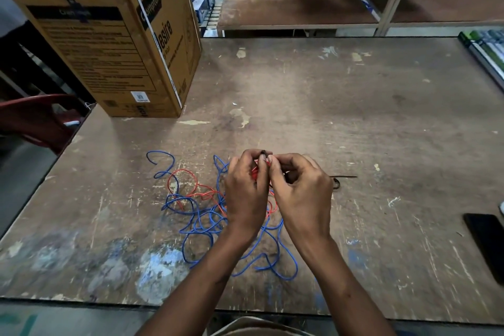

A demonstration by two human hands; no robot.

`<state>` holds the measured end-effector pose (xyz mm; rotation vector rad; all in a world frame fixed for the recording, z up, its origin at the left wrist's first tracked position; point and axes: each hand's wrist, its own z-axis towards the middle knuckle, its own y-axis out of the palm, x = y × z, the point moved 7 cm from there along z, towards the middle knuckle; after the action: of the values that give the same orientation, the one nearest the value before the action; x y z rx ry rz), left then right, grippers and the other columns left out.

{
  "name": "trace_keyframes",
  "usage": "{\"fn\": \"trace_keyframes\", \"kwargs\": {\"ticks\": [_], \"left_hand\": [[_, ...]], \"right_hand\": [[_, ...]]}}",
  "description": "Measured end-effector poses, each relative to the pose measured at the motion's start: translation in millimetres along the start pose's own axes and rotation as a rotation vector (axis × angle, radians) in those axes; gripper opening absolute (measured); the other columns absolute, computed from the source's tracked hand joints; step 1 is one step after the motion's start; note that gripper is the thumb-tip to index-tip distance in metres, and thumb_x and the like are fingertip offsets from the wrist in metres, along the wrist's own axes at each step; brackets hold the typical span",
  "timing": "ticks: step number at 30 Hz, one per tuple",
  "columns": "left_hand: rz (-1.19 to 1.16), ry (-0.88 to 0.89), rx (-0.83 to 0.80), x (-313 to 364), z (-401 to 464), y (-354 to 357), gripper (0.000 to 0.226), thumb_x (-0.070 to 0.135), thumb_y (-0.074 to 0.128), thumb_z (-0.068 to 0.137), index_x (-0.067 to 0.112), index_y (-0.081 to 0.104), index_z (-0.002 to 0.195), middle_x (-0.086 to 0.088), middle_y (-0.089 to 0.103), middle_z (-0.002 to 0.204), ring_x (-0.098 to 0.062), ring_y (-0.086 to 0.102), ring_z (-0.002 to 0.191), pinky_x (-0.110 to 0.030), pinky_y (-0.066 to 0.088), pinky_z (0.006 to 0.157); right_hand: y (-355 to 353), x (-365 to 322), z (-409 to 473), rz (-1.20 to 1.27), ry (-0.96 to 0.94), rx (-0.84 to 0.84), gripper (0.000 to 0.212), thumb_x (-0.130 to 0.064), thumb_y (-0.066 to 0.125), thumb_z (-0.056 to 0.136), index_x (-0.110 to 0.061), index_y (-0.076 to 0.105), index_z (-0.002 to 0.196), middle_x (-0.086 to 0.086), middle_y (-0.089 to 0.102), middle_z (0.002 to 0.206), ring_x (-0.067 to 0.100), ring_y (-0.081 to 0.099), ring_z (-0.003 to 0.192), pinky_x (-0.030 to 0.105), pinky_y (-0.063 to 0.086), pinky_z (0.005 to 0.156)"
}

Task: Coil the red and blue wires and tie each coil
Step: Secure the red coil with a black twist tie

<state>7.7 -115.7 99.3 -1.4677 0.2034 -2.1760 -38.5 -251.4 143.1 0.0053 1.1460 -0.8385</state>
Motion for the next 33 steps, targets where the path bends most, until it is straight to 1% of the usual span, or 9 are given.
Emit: {"fn": "trace_keyframes", "kwargs": {"ticks": [2,6,12,16,24,29,31,33], "left_hand": [[-0.001,-0.003,0.004,1.0,-1.0,-0.8,0.019,0.032,0.056,0.106,0.021,0.073,0.106,0.001,0.068,0.093,-0.017,0.062,0.088,-0.043,0.052,0.077],[0.010,-0.008,0.020,1.2,-0.5,-3.8,0.019,0.031,0.057,0.105,0.021,0.074,0.106,0.002,0.068,0.093,-0.016,0.062,0.087,-0.042,0.051,0.075],[0.002,-0.011,0.019,0.8,-1.9,-4.0,0.020,0.032,0.057,0.105,0.021,0.073,0.107,0.003,0.067,0.093,-0.020,0.064,0.087,-0.046,0.053,0.076],[-0.007,-0.007,0.018,-1.3,-2.5,-4.1,0.020,0.032,0.056,0.105,0.020,0.073,0.107,0.003,0.068,0.095,-0.021,0.065,0.088,-0.048,0.054,0.077],[0.008,0.010,0.020,-1.0,-5.1,-4.5,0.016,0.028,0.059,0.106,0.020,0.072,0.106,0.003,0.069,0.094,-0.020,0.064,0.088,-0.046,0.053,0.077],[0.054,0.063,0.011,4.9,-5.9,-5.2,0.010,0.019,0.063,0.105,0.017,0.073,0.105,0.004,0.071,0.093,-0.023,0.060,0.087,-0.046,0.052,0.076],[0.077,0.097,0.004,6.2,-6.0,-5.1,0.011,0.021,0.062,0.105,0.017,0.073,0.104,0.005,0.070,0.090,-0.023,0.058,0.085,-0.045,0.052,0.075],[0.107,0.117,0.001,6.6,-6.2,-4.5,0.016,0.027,0.060,0.104,0.017,0.073,0.105,0.002,0.067,0.087,-0.025,0.058,0.083,-0.044,0.052,0.073]], "right_hand": [[2.2,0.5,0.1,-0.005,0.001,-0.007,0.004,-0.023,0.079,0.095,-0.019,0.080,0.093,-0.004,0.074,0.086,0.007,0.066,0.070,0.029,0.055,0.070],[4.5,3.6,-0.4,-0.003,0.012,-0.011,0.004,-0.023,0.079,0.094,-0.020,0.080,0.092,-0.004,0.074,0.084,0.008,0.069,0.071,0.035,0.058,0.069],[6.1,2.8,-4.5,0.022,0.012,0.001,0.006,-0.023,0.079,0.095,-0.018,0.080,0.092,-0.004,0.073,0.085,0.012,0.071,0.072,0.042,0.060,0.069],[5.4,2.0,-5.3,0.016,0.014,0.014,0.006,-0.023,0.079,0.095,-0.018,0.080,0.092,-0.004,0.074,0.084,0.012,0.070,0.071,0.041,0.060,0.068],[5.0,6.1,-6.9,0.031,0.040,0.000,0.007,-0.023,0.079,0.095,-0.018,0.080,0.092,-0.005,0.075,0.084,0.012,0.072,0.073,0.040,0.060,0.069],[4.8,9.0,-6.9,0.041,0.053,-0.001,0.009,-0.026,0.078,0.096,-0.018,0.079,0.092,-0.006,0.075,0.084,0.010,0.072,0.073,0.040,0.060,0.070],[4.4,9.1,-6.7,0.023,0.050,0.003,0.009,-0.027,0.078,0.096,-0.019,0.080,0.092,-0.006,0.074,0.086,0.010,0.071,0.073,0.040,0.060,0.071],[3.1,8.9,-5.8,0.002,0.049,0.018,0.009,-0.029,0.078,0.096,-0.020,0.080,0.092,-0.007,0.074,0.087,0.009,0.071,0.073,0.039,0.060,0.071]]}}
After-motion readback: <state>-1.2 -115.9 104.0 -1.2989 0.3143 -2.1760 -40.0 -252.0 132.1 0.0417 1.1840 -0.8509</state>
